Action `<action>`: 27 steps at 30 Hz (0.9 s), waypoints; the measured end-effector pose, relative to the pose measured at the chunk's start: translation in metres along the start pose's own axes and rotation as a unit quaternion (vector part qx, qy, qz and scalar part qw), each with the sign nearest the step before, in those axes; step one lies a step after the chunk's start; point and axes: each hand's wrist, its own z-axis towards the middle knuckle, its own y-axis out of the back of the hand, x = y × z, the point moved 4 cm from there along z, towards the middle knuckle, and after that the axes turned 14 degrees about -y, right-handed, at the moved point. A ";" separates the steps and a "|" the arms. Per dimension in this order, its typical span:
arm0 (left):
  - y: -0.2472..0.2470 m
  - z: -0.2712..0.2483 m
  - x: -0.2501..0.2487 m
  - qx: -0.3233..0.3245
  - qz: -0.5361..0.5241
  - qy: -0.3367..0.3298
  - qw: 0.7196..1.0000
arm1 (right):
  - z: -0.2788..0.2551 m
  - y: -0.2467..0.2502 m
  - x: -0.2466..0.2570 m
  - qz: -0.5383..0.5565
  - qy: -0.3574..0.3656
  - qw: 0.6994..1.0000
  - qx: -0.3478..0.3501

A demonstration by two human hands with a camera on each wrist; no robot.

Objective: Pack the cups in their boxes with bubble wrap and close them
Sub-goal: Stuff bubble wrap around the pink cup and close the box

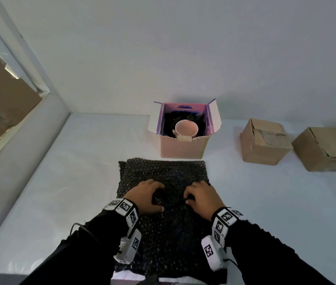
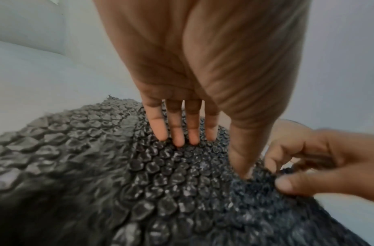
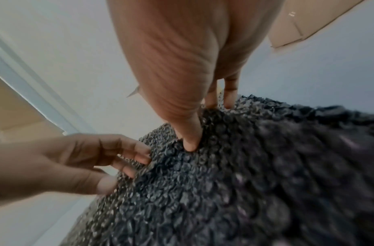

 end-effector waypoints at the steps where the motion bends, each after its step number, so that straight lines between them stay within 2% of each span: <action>1: 0.000 -0.002 0.000 -0.002 0.028 0.006 1.000 | 0.001 0.004 0.000 0.031 0.006 0.999 -0.017; 3: 0.006 -0.005 -0.003 -0.019 0.098 0.015 0.995 | 0.000 0.015 0.000 0.098 0.015 0.994 -0.050; 6: 0.021 0.000 -0.007 -0.101 0.129 -0.005 0.986 | 0.001 0.039 -0.002 0.203 0.017 0.974 -0.103; 8: 0.035 0.005 -0.010 -0.171 0.069 -0.004 0.983 | 0.001 0.058 -0.005 0.233 0.004 0.960 -0.156; 10: 0.051 0.009 -0.017 -0.219 0.008 -0.004 0.976 | -0.003 0.074 -0.005 0.217 0.007 0.956 -0.198; 13: 0.073 0.017 -0.034 -0.264 -0.057 -0.024 0.962 | -0.011 0.084 0.006 0.176 0.023 0.967 -0.180; 16: 0.090 0.025 -0.053 -0.299 -0.179 -0.041 0.936 | -0.006 0.085 0.013 0.105 -0.002 0.974 -0.199; 18: 0.098 0.026 -0.064 -0.329 -0.294 -0.045 0.896 | 0.002 0.087 0.010 0.152 -0.010 0.968 -0.198; 20: 0.105 0.022 -0.073 -0.352 -0.353 -0.065 0.865 | 0.007 0.093 0.002 0.272 -0.017 0.942 -0.196; 22: 0.107 0.020 -0.076 -0.358 -0.350 -0.096 0.860 | 0.010 0.101 -0.004 0.372 -0.028 0.910 -0.182; 24: 0.107 0.023 -0.075 -0.372 -0.318 -0.095 0.867 | 0.007 0.110 0.000 0.451 -0.003 0.885 -0.117; 25: 0.107 0.025 -0.073 -0.383 -0.310 -0.076 0.867 | 0.005 0.112 0.004 0.468 0.015 0.880 -0.074; 27: 0.107 0.030 -0.072 -0.410 -0.303 -0.038 0.859 | 0.002 0.110 0.012 0.446 0.033 0.894 -0.015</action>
